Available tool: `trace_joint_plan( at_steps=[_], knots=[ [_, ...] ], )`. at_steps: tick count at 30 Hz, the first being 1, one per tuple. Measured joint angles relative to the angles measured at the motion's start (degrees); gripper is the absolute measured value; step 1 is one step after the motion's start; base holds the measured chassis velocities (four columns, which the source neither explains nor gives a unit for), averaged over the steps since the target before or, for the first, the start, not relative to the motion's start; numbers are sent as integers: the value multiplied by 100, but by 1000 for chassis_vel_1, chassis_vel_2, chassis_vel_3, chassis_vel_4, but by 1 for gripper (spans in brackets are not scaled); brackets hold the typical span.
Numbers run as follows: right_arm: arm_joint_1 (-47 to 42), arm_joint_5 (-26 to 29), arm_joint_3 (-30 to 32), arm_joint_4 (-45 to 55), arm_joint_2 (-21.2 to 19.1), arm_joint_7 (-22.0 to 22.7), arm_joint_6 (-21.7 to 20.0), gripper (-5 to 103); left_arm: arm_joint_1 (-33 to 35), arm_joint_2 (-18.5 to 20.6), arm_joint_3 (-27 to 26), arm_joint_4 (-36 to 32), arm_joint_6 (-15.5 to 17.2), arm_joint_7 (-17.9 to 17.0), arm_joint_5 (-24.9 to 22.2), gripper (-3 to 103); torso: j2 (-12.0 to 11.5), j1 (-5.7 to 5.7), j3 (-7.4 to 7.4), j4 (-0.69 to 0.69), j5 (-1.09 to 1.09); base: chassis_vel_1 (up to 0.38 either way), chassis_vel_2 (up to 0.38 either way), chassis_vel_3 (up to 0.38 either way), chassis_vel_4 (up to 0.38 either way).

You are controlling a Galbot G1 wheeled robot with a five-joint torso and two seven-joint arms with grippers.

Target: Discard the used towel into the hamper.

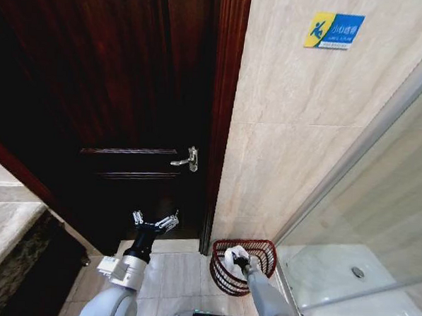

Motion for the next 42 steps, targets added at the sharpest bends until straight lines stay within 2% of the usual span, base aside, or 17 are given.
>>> trace_joint_plan(
  at_steps=[1, 3, 7, 8, 11, 12, 14, 16, 17, 18, 22, 27, 30, 32, 35, 42],
  knots=[
    [-100, 75, 25, 135, -3, -31, 112, 38, 0, 0, 0, 0, 0, 0, 0, 100, 0, 0, 0, 1, 3, 0, 0, 0, 0],
    [-193, 129, 48, 274, -7, -62, 192, 38, 0, 0, 0, 0, 0, 0, 0, 100, 0, 0, 0, 2, 3, 0, 0, 0, 0],
    [-872, 360, 71, 1558, -91, -205, 115, 60, 0, 0, 0, 0, 0, 0, 0, 100, 0, 0, 0, 1, -2, 0, 0, 0, 0],
    [-872, 360, 71, 1558, -91, -205, 115, 60, 0, 0, 0, 0, 0, 0, 0, 100, 0, 0, 0, 1, -2, 0, 0, 0, 0],
    [-1653, 695, 20, 2777, 37, -155, 115, 77, 0, -1, 0, 0, 0, 0, 0, 100, 0, 0, 0, 2, 4, 0, 0, 0, 0],
    [-1653, 695, 20, 2777, 37, -155, 115, 77, 0, -1, 0, 0, 0, 0, 0, 100, 0, 0, 0, 2, 4, 0, 0, 0, 0],
    [-2113, 914, 35, 3427, 133, -63, 122, 87, 0, 0, -1, 0, 0, 0, 0, 100, 0, -1, -1, 2, 3, 0, 0, 0, 0],
    [-2262, 973, 78, 3650, 152, 11, 144, 87, 0, 0, 0, 0, 0, 0, 0, 100, 0, -1, -1, 2, 3, 0, 0, 0, 0],
    [-2494, 1035, 154, 4013, 146, 78, 177, 97, 0, 0, 0, 0, 0, 0, 0, 100, 0, 0, -1, 3, 2, 0, 0, 0, 0],
    [-2494, 1035, 154, 4013, 146, 78, 177, 97, 0, 0, 0, 0, 0, 0, 0, 100, 0, 0, -1, 3, 2, 0, 0, 0, 0],
    [-3181, 1420, 293, 5110, 60, 137, 259, 100, 0, -1, 0, 0, 0, 0, 0, 100, 0, 0, -1, 1, 1, 0, 0, 0, 0],
    [-3658, 1521, 359, 6052, 124, 270, 395, 100, 0, 0, 0, 0, 0, 0, 0, 100, 0, -1, -1, 2, 1, 0, 0, 0, 0],
    [-4158, 1336, 362, 6946, 234, 414, 672, 100, 0, -1, 0, 0, 0, 0, 0, 100, 0, 0, 0, 2, 2, 0, 0, 0, 0],
    [-4303, 1277, 359, 7200, 237, 417, 697, 100, 0, 0, -1, 0, 0, 0, 0, 100, -1, 0, -1, 2, 1, 0, 0, 0, 0],
    [-4752, 1102, 377, 8176, 271, 388, 811, 100, 0, 0, 1, 0, 0, 0, 0, 100, -1, -1, -1, 2, 2, 0, 0, 0, 0],
    [-5000, 918, 446, 9420, 428, 326, 1113, 100, 0, 0, 0, 0, 0, 0, 0, 100, -1, 0, 0, 3, 1, 0, 0, 0, 0]
  ],
)
